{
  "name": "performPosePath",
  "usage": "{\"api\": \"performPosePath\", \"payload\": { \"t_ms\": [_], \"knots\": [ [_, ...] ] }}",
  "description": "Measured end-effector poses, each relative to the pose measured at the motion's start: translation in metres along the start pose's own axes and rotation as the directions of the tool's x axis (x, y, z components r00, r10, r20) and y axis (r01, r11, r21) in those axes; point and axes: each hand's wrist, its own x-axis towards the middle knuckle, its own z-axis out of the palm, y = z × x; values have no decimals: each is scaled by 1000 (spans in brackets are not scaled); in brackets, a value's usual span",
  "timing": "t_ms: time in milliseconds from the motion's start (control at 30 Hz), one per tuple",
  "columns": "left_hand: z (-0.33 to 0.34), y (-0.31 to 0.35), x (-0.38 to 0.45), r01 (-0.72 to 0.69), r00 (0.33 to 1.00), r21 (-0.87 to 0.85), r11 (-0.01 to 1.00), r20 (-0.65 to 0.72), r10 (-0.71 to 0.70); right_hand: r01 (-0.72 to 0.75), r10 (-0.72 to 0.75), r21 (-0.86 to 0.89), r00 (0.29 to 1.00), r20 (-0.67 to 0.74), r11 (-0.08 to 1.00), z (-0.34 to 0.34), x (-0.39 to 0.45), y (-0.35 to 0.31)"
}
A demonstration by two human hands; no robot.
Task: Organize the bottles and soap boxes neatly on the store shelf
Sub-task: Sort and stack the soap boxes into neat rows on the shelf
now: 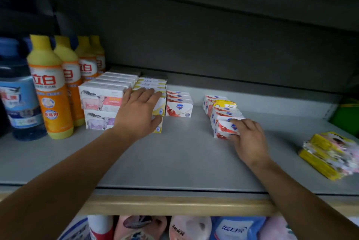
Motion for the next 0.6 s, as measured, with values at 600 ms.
{"api": "performPosePath", "payload": {
  "t_ms": [600],
  "knots": [
    [-18,7,-86,380,896,-925,29,361,-258,139,-253,719,966,53,681,-13,-47,-152]
  ]
}}
